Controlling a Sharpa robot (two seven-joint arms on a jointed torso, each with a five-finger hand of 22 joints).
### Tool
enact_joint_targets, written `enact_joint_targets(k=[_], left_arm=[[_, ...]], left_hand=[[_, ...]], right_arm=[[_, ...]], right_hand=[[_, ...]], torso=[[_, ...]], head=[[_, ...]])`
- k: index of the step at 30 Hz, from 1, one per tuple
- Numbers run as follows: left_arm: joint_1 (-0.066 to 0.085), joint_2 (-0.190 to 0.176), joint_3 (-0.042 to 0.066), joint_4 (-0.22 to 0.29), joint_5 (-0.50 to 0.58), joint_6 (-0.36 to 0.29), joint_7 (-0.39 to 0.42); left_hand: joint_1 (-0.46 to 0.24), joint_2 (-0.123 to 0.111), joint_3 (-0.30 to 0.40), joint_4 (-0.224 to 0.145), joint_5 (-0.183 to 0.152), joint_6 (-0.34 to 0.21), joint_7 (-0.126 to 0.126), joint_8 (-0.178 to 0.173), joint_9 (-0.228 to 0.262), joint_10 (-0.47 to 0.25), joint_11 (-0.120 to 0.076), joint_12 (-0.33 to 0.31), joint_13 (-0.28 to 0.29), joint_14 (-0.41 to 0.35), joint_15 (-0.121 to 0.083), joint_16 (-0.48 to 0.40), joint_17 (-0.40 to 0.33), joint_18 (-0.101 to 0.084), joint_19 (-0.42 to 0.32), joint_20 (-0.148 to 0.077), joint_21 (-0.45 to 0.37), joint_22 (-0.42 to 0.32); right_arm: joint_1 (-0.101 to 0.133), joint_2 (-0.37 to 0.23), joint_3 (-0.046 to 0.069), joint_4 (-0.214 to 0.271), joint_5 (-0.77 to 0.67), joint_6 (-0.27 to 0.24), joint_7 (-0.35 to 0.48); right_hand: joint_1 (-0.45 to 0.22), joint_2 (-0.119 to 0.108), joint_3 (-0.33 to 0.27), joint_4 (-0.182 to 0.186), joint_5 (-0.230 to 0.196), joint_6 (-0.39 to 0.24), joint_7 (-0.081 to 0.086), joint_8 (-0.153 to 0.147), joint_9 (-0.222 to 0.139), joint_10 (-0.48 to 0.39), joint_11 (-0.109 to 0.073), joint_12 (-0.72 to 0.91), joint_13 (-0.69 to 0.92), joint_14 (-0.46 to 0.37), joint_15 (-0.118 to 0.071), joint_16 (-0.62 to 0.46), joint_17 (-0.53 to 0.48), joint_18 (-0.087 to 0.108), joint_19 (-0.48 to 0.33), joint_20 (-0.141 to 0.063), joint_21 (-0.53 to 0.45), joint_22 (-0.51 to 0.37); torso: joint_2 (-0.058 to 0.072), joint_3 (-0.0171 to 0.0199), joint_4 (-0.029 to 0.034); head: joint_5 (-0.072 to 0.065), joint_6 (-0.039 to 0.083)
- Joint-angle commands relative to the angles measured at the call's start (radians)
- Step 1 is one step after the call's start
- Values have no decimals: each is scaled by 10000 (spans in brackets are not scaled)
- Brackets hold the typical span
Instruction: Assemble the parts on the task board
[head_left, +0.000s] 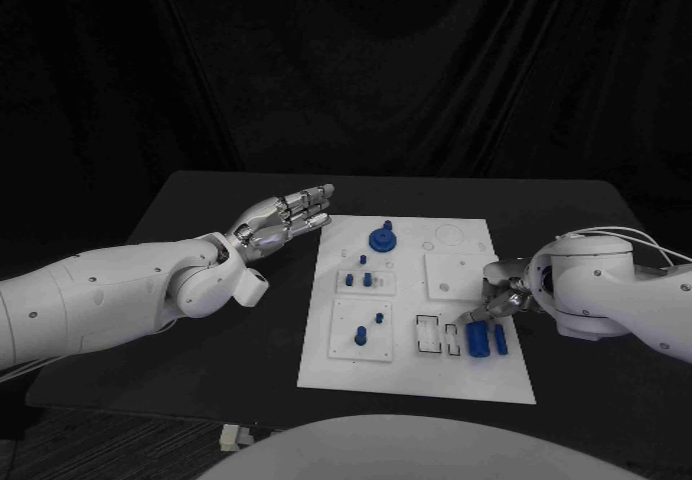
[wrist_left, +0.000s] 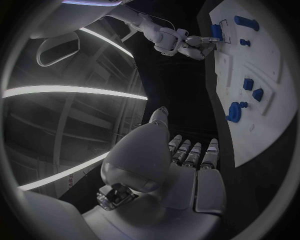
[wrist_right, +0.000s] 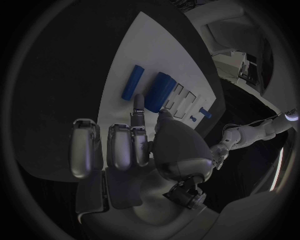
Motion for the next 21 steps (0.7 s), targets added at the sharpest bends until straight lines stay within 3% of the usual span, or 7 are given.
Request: enact_joint_targets(k=[1,8,21], left_arm=[[-12,12,10,18,68,97,102],[-13,21,10,12,68,117,84],[-15,22,10,14,68,141,51]], left_hand=[[34,45,-17,-47,69,21,-74,61,14,30,65,57,13,14,59,-37,-15,76,-1,59,41,-8],[38,41,-18,-57,79,30,-68,62,16,30,77,52,12,14,58,-37,-15,73,-5,58,38,-17],[38,41,-18,-57,79,30,-68,62,16,30,77,52,12,14,58,-37,-15,73,-5,58,38,-17]], right_arm=[[-62,13,2,-12,-18,-102,-161],[-158,43,2,-28,-17,-29,-159],[-263,114,2,-49,-5,-95,-158]], right_hand=[[124,-22,-54,5,191,-93,8,-73,34,901,50,-62,1892,690,-71,-45,747,66,354,-35,-80,2122],[50,-160,-259,113,297,-270,43,-191,89,891,66,-73,1893,653,-37,-171,545,144,211,-11,-429,2009],[-192,-105,-413,138,44,-279,35,-184,227,876,57,-113,1857,623,-18,-276,381,173,165,11,-573,1964]], torso=[[-1,0,6],[-3,-2,-2],[3,0,-2]], head=[[6,-1],[12,-1],[25,-1]])
